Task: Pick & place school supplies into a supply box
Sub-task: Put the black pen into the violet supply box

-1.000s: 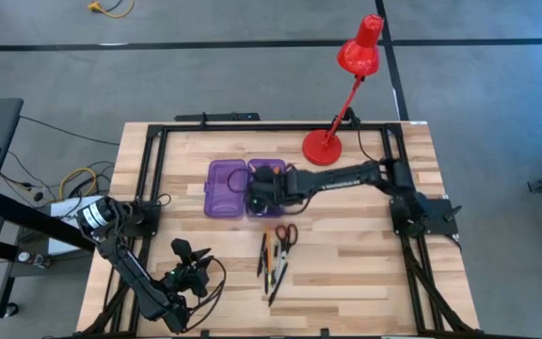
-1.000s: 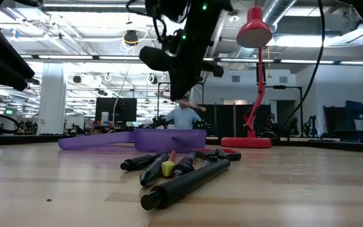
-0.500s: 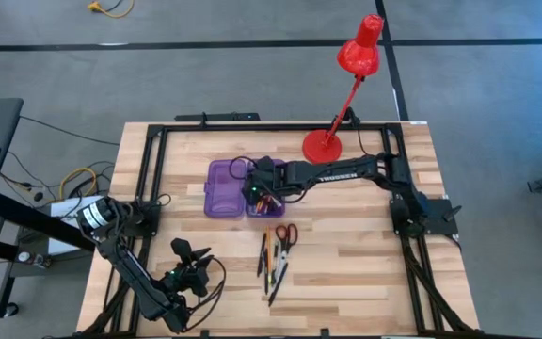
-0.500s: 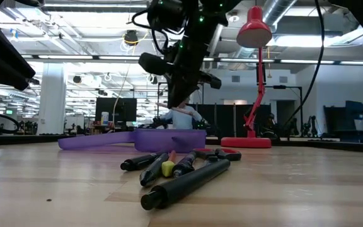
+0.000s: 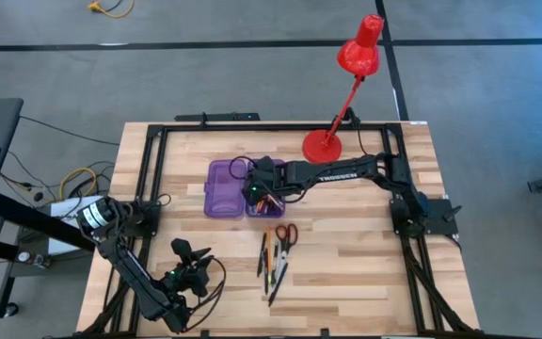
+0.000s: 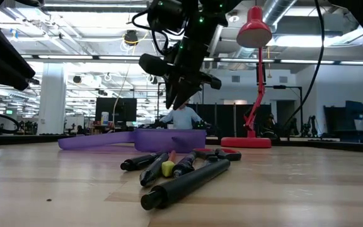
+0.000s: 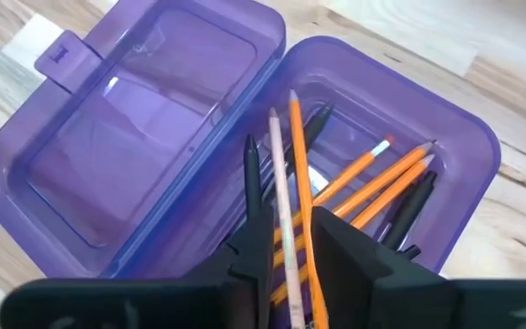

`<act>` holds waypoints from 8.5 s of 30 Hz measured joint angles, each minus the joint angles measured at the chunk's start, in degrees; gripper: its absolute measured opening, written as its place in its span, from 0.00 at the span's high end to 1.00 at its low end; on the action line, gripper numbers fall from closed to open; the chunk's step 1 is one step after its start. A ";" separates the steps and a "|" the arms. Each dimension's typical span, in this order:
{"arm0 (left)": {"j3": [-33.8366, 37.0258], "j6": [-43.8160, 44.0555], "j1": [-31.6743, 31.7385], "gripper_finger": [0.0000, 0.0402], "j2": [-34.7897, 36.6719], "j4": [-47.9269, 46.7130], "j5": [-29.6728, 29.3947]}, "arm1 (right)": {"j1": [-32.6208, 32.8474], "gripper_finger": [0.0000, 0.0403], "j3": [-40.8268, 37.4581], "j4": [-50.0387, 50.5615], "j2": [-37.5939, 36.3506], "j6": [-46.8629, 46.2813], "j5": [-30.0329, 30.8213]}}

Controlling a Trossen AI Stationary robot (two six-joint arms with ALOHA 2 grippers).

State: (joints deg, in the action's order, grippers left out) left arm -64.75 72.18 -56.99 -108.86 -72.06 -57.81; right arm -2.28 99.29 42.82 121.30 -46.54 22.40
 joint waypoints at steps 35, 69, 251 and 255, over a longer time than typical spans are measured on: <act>0.01 -38.41 8.14 0.75 0.07 25.12 2.41 | 34.08 0.81 0.07 29.83 -0.31 -6.48 19.95; -6.59 -36.20 32.74 0.75 0.20 48.19 42.56 | 57.27 0.81 -7.81 46.52 -0.09 -52.30 25.54; -19.44 -35.91 52.61 0.97 -3.74 21.14 24.55 | 53.68 0.81 -8.55 35.97 -0.09 -42.99 31.86; -19.39 -35.04 54.71 0.94 -3.74 21.55 26.76 | 53.68 0.81 -8.55 36.38 -0.09 -42.97 31.86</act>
State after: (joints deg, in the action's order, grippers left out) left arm -84.14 37.14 -2.28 -112.60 -50.51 -31.05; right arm 51.40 90.74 79.19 121.21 -89.52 54.26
